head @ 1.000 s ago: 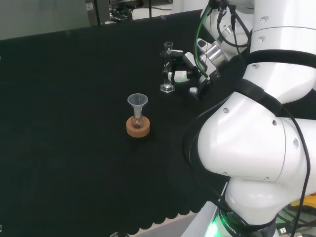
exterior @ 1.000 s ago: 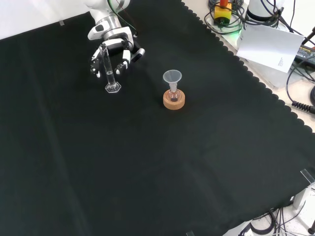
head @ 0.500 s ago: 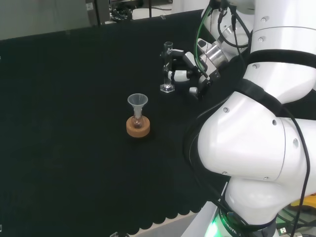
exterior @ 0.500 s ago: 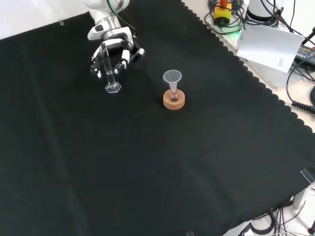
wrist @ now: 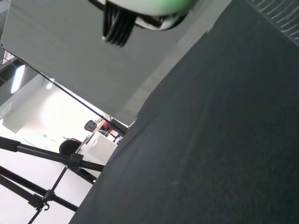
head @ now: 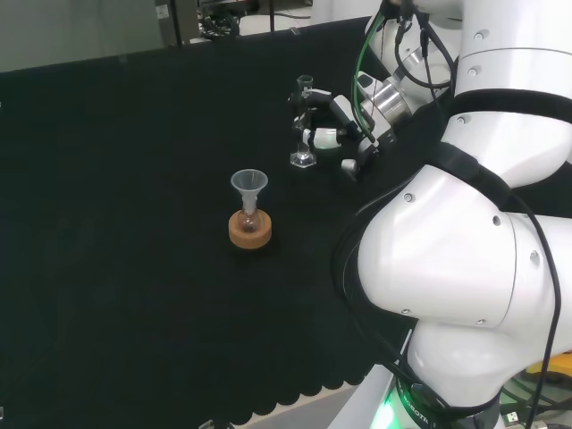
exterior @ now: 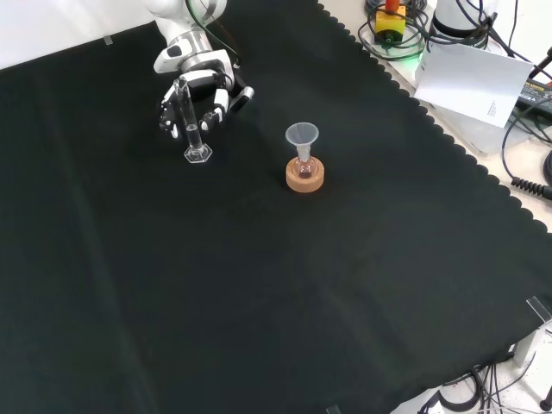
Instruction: Pick up the graduated cylinder.
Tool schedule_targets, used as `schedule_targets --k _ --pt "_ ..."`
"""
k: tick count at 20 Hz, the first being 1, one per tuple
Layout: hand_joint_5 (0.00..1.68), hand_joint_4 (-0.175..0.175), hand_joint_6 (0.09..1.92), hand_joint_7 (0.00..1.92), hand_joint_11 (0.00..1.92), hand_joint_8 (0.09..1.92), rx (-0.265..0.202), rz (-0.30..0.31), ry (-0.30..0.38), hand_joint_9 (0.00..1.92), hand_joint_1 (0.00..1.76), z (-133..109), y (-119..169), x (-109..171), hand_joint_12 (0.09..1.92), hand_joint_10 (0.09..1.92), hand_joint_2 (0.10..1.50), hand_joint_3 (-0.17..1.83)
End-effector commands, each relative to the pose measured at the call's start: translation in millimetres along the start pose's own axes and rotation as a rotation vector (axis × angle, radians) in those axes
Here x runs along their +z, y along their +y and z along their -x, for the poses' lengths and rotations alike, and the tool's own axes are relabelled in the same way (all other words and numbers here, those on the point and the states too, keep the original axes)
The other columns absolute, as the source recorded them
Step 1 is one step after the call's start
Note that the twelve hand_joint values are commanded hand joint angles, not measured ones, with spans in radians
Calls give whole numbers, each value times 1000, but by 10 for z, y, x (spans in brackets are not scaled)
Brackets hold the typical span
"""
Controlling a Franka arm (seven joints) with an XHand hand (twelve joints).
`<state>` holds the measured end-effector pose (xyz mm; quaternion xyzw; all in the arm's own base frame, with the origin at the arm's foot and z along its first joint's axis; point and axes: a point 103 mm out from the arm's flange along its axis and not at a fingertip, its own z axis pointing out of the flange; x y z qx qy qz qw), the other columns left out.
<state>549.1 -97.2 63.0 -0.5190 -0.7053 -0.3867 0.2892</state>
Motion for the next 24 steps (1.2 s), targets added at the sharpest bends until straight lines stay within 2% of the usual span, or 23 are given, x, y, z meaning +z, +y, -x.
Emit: schedule_targets --k 1,5,13,19,21,22,24 --pt "577 -17 545 653 846 566 -9 10 15 1014 1049 -22 6 9 1062 296 749 627" --pt "606 -7 573 695 876 574 -13 16 25 1040 1045 -17 8 -10 1044 289 761 616" --pt "733 18 602 812 970 568 -2 23 -4 1138 1052 6 25 2 978 239 795 594" --pt "838 19 615 911 1077 588 3 5 -82 1191 1135 -34 59 -52 906 198 912 588" --pt "828 -69 1020 946 1114 591 5 -5 -123 1216 1106 -55 66 -82 882 187 1065 284" --pt "823 -98 1129 961 1127 590 5 -12 -146 1227 1100 -72 70 -97 872 181 1123 167" --pt "837 -138 1191 986 1145 586 2 -29 -191 1245 1107 -104 73 -128 860 174 1169 54"
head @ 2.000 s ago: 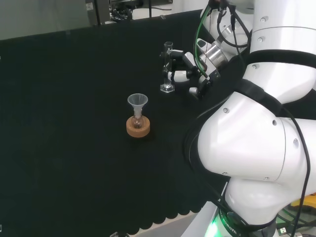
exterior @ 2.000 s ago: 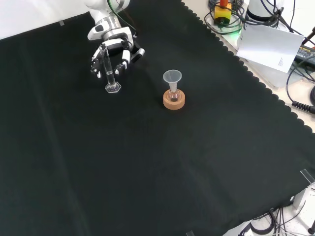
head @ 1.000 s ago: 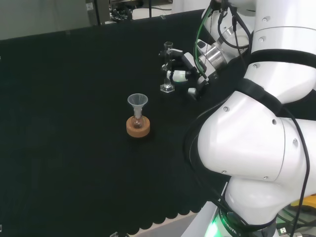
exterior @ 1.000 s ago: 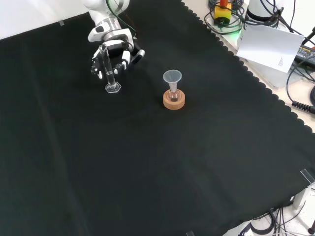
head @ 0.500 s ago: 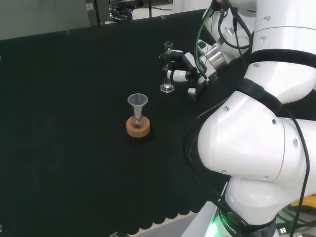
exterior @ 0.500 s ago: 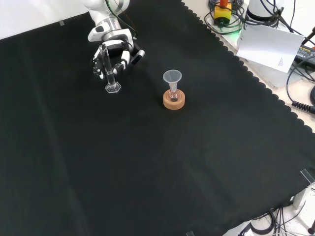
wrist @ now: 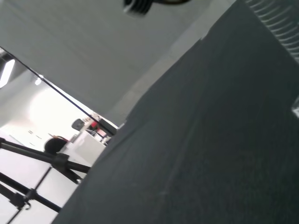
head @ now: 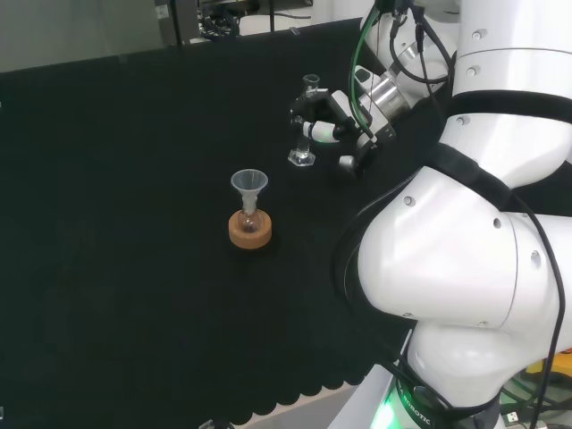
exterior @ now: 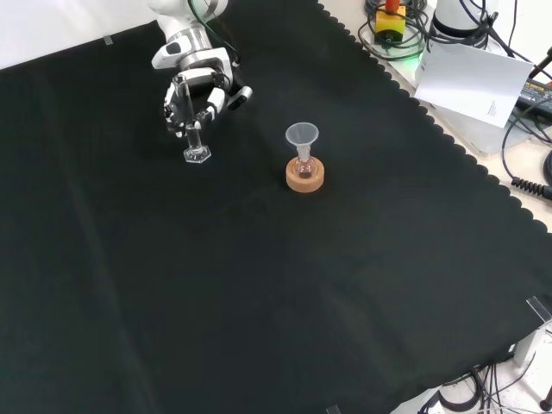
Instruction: Pick up the graduated cylinder.
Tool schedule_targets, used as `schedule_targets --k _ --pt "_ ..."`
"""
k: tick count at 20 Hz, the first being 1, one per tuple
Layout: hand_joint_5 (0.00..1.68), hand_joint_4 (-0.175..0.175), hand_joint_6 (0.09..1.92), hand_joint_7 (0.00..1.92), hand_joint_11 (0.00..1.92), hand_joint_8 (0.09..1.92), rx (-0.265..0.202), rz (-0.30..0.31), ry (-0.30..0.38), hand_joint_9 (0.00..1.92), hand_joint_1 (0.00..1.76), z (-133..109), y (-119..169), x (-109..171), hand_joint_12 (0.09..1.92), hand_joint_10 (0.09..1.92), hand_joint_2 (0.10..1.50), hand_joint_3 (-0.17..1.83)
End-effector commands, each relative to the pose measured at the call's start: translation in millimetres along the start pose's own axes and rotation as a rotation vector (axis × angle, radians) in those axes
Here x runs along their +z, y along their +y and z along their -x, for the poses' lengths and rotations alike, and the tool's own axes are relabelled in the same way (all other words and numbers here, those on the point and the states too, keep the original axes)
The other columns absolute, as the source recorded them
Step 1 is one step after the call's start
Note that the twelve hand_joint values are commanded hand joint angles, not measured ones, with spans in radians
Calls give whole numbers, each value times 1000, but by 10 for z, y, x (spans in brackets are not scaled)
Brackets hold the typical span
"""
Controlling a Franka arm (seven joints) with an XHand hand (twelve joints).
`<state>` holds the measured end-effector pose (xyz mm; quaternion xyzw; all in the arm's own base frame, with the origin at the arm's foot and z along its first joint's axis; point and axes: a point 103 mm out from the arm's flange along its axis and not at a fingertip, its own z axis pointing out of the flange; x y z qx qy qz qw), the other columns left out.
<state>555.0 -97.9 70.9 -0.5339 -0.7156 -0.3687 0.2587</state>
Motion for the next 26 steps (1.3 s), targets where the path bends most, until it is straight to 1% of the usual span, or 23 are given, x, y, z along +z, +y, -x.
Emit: schedule_targets --k 1,2,4,6,8,10,13,18,21,23,26 --pt "851 -150 1185 995 1151 581 2 -43 -132 1251 1114 -66 -1 -100 855 171 1173 30" --pt "868 -161 1170 1007 1158 569 2 -53 -153 1260 1123 -76 -4 -118 845 164 1171 16" --pt "894 -172 1139 1030 1166 551 0 -84 -194 1275 1133 -99 -7 -149 832 153 1164 3" --pt "908 -175 1122 1050 1176 534 -5 -120 -247 1288 1137 -132 -13 -179 822 144 1159 -1" --pt "915 -175 1112 1067 1187 517 -7 -147 -282 1300 1140 -167 -26 -214 815 136 1156 -2" --pt "919 -175 1108 1079 1195 512 -5 -166 -300 1310 1140 -210 -41 -253 813 134 1155 -3" --pt "921 -175 1105 1088 1201 510 12 -172 -285 1317 1141 -294 -97 -319 811 134 1154 -3" --pt "921 -175 1104 1093 1205 505 20 -220 -341 1320 1141 -500 -251 -442 807 131 1154 -3" --pt "921 -175 1103 1096 1207 502 37 -236 -367 1322 1141 -649 -380 -526 805 129 1154 -3" --pt "921 -175 1104 1097 1207 501 36 -252 -378 1322 1141 -753 -491 -588 804 128 1154 -3" --pt "921 -175 1104 1099 1210 498 47 -294 -402 1323 1141 -883 -640 -635 802 126 1154 -3"
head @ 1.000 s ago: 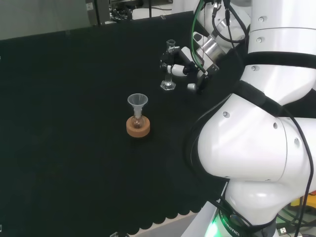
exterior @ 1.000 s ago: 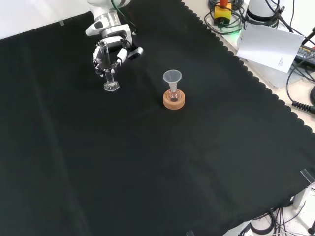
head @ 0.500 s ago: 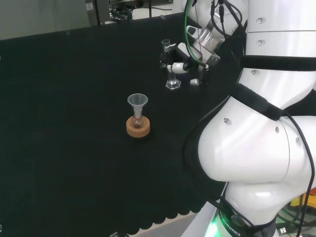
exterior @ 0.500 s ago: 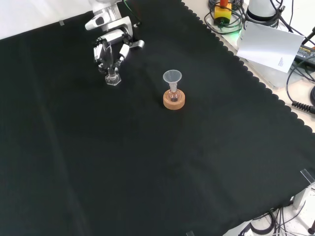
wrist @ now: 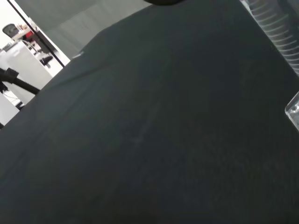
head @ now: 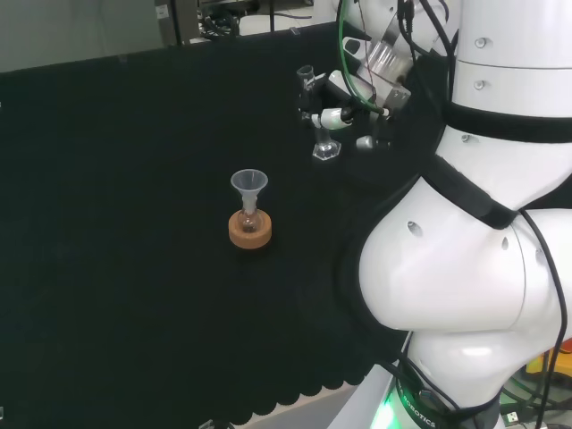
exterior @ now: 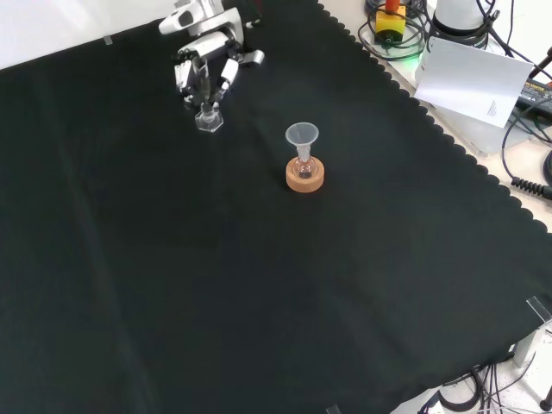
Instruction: Pick up the graduated cylinder.
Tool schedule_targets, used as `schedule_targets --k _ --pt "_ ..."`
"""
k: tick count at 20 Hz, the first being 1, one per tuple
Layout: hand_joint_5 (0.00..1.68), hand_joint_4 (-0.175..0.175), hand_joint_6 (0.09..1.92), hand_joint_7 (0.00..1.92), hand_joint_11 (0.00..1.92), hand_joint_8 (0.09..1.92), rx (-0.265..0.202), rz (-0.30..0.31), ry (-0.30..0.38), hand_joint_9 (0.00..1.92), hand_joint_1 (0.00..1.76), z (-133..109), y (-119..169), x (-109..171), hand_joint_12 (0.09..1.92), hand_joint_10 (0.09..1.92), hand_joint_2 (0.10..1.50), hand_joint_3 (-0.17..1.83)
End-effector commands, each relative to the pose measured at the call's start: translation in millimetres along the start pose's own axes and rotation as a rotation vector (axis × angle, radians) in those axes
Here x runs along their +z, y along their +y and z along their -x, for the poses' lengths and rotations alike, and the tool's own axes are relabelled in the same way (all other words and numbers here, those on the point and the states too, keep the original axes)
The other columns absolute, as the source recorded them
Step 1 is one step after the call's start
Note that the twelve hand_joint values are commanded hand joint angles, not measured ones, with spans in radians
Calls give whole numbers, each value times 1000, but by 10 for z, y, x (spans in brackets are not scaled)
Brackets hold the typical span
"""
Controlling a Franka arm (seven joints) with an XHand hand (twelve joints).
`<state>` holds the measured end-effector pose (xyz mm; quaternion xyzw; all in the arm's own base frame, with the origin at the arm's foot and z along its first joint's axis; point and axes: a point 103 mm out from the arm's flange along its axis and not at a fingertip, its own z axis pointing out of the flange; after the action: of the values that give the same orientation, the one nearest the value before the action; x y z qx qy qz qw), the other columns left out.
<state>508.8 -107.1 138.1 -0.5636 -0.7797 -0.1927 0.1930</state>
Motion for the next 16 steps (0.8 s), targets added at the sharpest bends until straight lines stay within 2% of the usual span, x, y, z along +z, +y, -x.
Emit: schedule_targets --k 1,6,10,14,16 --pt "920 -175 1104 1099 1211 497 24 -105 -74 1323 1141 -266 -443 -172 801 125 1154 -3" --pt "920 -175 1104 1100 1212 495 36 -207 -119 1322 1141 -406 -649 -230 800 123 1154 -3" --pt "920 -175 1104 1101 1214 493 27 -248 -147 1323 1141 -532 -761 -260 798 121 1154 -3" --pt "921 -175 1104 1102 1216 490 21 -332 -211 1324 1141 -667 -886 -251 797 120 1154 -3" --pt "922 -175 1103 1103 1216 489 27 -374 -221 1324 1141 -719 -945 -231 796 119 1153 -3"
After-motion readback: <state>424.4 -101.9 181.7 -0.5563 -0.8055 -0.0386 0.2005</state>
